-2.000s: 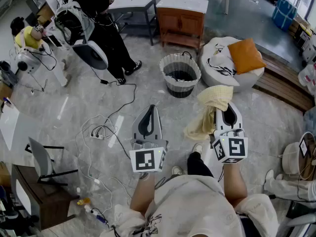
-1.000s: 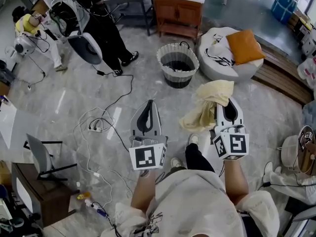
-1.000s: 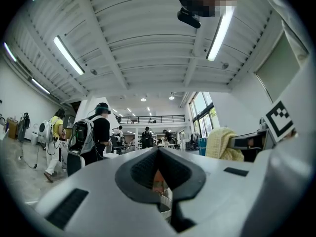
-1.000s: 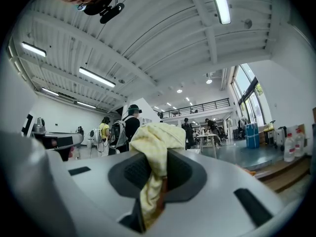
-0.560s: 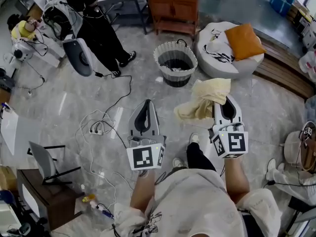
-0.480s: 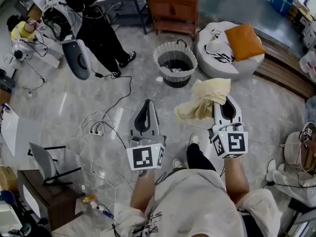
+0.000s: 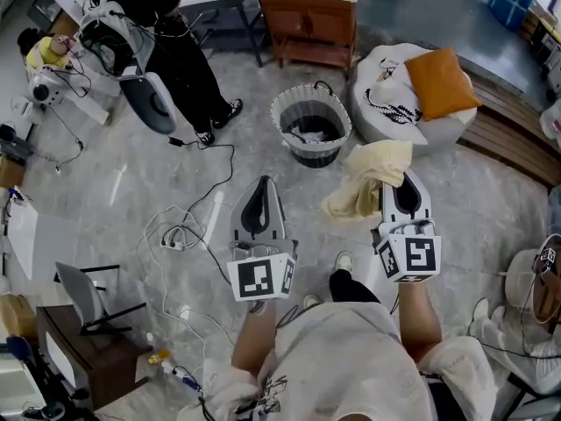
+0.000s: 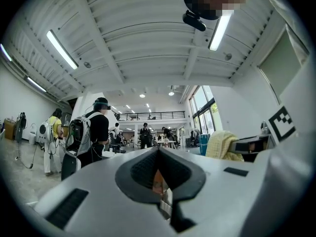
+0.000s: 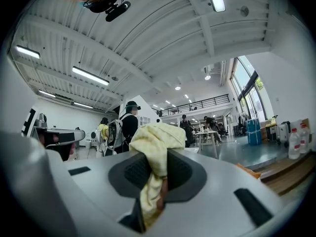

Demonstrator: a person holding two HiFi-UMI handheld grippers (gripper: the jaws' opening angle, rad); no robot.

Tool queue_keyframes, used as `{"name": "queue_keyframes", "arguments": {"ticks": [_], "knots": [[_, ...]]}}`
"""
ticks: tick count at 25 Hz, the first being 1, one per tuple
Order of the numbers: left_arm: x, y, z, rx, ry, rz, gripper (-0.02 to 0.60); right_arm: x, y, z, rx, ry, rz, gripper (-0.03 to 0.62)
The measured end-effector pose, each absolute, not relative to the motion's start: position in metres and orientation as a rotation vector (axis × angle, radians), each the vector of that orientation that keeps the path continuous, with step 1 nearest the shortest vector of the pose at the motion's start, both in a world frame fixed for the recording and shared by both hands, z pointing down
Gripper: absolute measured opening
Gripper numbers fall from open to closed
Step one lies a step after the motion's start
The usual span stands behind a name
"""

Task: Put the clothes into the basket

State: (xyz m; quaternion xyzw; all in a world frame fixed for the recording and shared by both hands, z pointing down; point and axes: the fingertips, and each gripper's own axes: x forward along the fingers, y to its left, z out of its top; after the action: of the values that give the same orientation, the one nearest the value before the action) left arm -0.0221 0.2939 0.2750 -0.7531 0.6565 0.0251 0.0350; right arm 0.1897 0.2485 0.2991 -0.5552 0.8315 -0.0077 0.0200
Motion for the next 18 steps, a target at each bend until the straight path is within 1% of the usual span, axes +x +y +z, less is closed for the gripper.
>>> {"name": "queue_keyframes", "arguments": {"ticks": [12, 18], "knots": [[0.038, 0.213, 0.261, -2.274, 2.02, 0.067, 0.002, 0.246, 0.161, 0.294, -1.666, 2.583, -0.02, 0.041], [0.055, 0.186, 0.259, -2.259, 2.027, 0.052, 0.002, 0.263, 0.131, 0.293, -1.661, 2.572, -0.028, 0.041]]}}
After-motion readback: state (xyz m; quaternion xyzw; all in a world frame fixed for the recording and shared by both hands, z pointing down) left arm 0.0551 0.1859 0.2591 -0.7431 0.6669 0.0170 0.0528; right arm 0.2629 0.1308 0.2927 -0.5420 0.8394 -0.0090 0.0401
